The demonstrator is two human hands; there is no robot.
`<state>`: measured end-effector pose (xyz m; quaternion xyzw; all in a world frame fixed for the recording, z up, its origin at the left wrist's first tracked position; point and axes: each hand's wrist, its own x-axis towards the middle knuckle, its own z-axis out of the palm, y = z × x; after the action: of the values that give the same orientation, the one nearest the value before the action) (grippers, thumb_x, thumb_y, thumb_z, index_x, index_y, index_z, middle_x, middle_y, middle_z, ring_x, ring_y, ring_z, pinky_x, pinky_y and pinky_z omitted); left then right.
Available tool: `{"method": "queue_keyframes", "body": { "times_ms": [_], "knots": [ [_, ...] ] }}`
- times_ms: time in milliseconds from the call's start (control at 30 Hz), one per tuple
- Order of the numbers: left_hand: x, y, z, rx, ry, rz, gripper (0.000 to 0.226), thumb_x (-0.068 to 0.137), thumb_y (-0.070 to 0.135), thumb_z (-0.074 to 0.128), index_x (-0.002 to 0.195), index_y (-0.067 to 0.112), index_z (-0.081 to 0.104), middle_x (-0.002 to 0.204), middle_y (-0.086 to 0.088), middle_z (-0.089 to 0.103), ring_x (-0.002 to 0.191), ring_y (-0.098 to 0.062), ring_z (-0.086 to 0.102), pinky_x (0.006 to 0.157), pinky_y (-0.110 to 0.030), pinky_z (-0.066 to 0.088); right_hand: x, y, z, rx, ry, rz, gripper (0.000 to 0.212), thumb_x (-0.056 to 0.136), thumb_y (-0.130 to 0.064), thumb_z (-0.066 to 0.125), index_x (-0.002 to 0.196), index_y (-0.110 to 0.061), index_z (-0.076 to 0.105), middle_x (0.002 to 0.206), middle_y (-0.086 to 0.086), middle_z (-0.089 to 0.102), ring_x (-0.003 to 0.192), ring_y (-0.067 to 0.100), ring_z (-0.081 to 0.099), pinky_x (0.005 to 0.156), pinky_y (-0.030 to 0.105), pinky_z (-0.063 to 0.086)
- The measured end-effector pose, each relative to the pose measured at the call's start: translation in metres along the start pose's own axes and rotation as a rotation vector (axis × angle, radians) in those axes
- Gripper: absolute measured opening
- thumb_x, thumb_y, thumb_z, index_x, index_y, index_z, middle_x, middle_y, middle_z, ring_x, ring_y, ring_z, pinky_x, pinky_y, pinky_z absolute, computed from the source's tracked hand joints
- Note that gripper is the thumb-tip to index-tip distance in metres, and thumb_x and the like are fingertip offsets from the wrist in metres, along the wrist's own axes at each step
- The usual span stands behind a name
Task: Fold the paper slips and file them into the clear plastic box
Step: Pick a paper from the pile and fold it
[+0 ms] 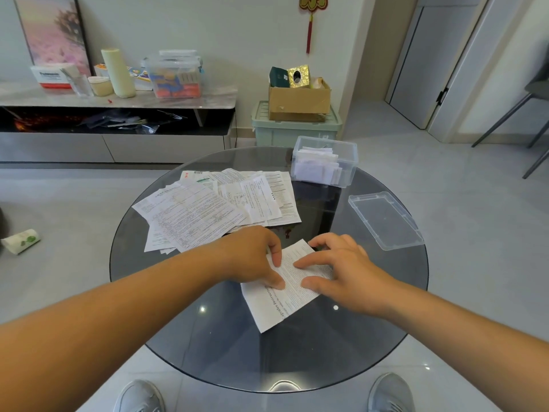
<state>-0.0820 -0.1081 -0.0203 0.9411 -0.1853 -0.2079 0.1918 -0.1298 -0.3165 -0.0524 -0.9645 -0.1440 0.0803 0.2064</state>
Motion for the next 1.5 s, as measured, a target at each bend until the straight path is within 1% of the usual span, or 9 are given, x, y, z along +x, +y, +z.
{"method": "queue_keyframes", "body": {
  "times_ms": [133,267,467,633,767,933,1200,1367,1500],
  "knots": [
    [-0.003,-0.004,-0.001,-0.221,0.015,-0.075,0.021,0.076,0.033,0.086,0.094,0.030,0.075,0.100,0.013,0.065,0.090,-0.009,0.064,0.080,-0.022,0.055,-0.001,0.004,0.001,0.006,0.024,0.004,0.029,0.095,-0.045,0.063,0.124,-0.047,0.064,0.149,-0.019,0.031,0.132,0.008,0.025,0.115,0.038,0.024],
    [-0.012,-0.010,0.001,-0.544,0.018,-0.166,0.013,0.083,0.021,0.080,0.090,0.011,0.080,0.090,-0.008,0.075,0.069,-0.011,0.062,0.056,-0.019,0.049,-0.008,0.002,0.002,0.008,0.138,-0.080,0.024,0.097,-0.048,0.055,0.115,-0.040,0.069,0.142,-0.022,0.043,0.128,0.004,0.032,0.112,0.039,0.030],
    [-0.023,-0.009,0.006,-1.011,-0.013,-0.317,0.028,0.096,0.022,0.066,0.103,-0.004,0.071,0.088,-0.014,0.076,0.067,-0.015,0.070,0.057,-0.023,0.054,-0.028,-0.005,-0.002,0.078,-0.042,-0.157,0.070,0.083,-0.078,0.031,0.134,-0.037,0.055,0.133,-0.024,0.051,0.126,-0.002,0.040,0.108,0.031,0.039],
    [-0.030,-0.019,-0.003,-0.825,-0.134,-0.255,0.057,0.094,0.055,0.059,0.107,0.001,0.072,0.085,-0.016,0.069,0.066,-0.021,0.062,0.057,-0.031,0.055,-0.033,-0.008,-0.009,0.044,-0.068,-0.103,0.088,0.069,-0.087,0.048,0.143,-0.041,0.040,0.139,-0.023,0.041,0.126,-0.002,0.039,0.110,0.027,0.040],
    [-0.037,-0.023,-0.004,-1.071,-0.248,-0.245,0.062,0.081,0.044,0.076,0.117,-0.006,0.065,0.111,-0.029,0.069,0.084,-0.027,0.069,0.070,-0.032,0.060,-0.034,-0.007,-0.006,-0.035,-0.050,-0.159,0.093,0.068,-0.088,0.056,0.146,-0.041,0.038,0.140,-0.025,0.041,0.126,-0.003,0.035,0.111,0.025,0.035],
    [-0.041,-0.025,0.000,-1.301,-0.253,-0.259,0.060,0.077,0.043,0.078,0.108,-0.007,0.068,0.100,-0.022,0.069,0.080,-0.024,0.070,0.072,-0.032,0.062,-0.034,-0.008,-0.001,-0.086,0.029,-0.181,0.084,0.074,-0.087,0.048,0.141,-0.036,0.044,0.133,-0.022,0.050,0.118,-0.002,0.041,0.103,0.022,0.039],
    [-0.051,-0.012,0.018,-0.218,0.068,0.217,0.053,0.064,0.060,0.086,0.108,0.039,0.065,0.118,0.034,0.041,0.108,0.013,0.042,0.086,-0.009,0.041,-0.023,-0.006,0.004,0.062,0.157,-0.121,0.052,0.087,-0.072,0.037,0.111,-0.035,0.064,0.101,-0.015,0.062,0.096,0.006,0.053,0.080,0.031,0.050],
    [-0.029,-0.015,0.032,-0.215,0.295,0.200,0.038,0.074,0.052,0.082,0.098,0.033,0.059,0.093,0.015,0.064,0.083,-0.002,0.060,0.074,-0.030,0.054,-0.014,-0.003,0.006,0.159,0.201,-0.050,0.024,0.095,-0.051,0.056,0.116,-0.040,0.061,0.099,-0.018,0.061,0.090,0.002,0.056,0.071,0.017,0.042],
    [-0.011,-0.016,0.033,-0.220,0.369,0.114,0.051,0.075,0.053,0.080,0.110,0.032,0.049,0.097,0.019,0.061,0.083,-0.001,0.063,0.073,-0.025,0.059,-0.005,0.003,0.008,0.216,0.266,0.073,0.032,0.091,-0.048,0.065,0.119,-0.036,0.055,0.103,-0.016,0.063,0.096,0.005,0.057,0.074,0.016,0.044]
  ]
}}
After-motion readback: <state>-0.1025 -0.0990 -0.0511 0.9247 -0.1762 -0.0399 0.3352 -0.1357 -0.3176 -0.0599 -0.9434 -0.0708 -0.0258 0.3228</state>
